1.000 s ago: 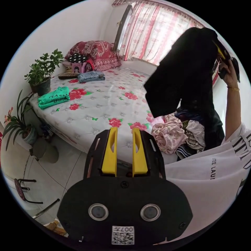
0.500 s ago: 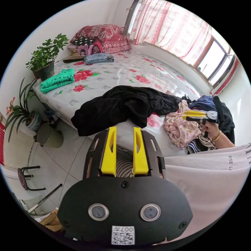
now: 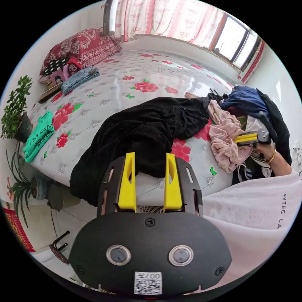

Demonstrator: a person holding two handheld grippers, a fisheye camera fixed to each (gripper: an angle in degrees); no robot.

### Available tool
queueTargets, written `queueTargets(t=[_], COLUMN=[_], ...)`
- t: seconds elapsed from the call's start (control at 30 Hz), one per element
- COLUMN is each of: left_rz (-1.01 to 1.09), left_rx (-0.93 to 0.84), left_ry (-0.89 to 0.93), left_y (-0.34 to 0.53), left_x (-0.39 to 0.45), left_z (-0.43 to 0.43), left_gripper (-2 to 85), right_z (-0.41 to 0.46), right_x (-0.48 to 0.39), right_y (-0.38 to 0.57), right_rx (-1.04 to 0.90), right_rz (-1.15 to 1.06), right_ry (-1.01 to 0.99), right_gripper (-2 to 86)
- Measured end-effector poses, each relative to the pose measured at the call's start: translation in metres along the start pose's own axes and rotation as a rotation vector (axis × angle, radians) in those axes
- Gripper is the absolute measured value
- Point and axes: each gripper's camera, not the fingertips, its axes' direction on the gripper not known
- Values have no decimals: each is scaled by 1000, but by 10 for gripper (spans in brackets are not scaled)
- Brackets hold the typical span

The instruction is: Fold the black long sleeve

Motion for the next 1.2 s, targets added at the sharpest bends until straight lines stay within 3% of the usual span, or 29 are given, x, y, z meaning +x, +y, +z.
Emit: queueTargets(t=[0.1,0.17,0.23,0.5,0.63,0.77,0.87,1.03,1.2], left_rz=[5,-33,-43,-255,-422,-509,-488,-370,-290], left_rx=[-66,-105,-82,187,331,512,753,1162,1267], left_ry=[-14,-46,17,71,58,77,111,131,-4], left_y=[-16,-21,-21,48,112,164,201,265,275], left_x=[-3,-11,-24,-104,-147,-169,-167,-138,-118], left_z=[28,37,24,-113,-191,-268,-341,-450,-504], left_gripper=[110,39,2,-10,-10,-10,-10,-10,-10], right_z=[-35,-30,-7,116,39,-137,-249,-362,-421], right_x=[-14,-22,-20,9,20,36,35,11,-22], right_y=[-15,-44,-70,-114,-89,-25,44,162,215], right_rx=[179,199,134,-246,-37,375,636,966,1177], right_rz=[-34,-73,-85,-31,-66,-28,-29,-35,-64], right_ry=[38,84,75,-27,-49,-28,-26,23,106], right_gripper=[60,72,81,63,18,5,2,-1,-1])
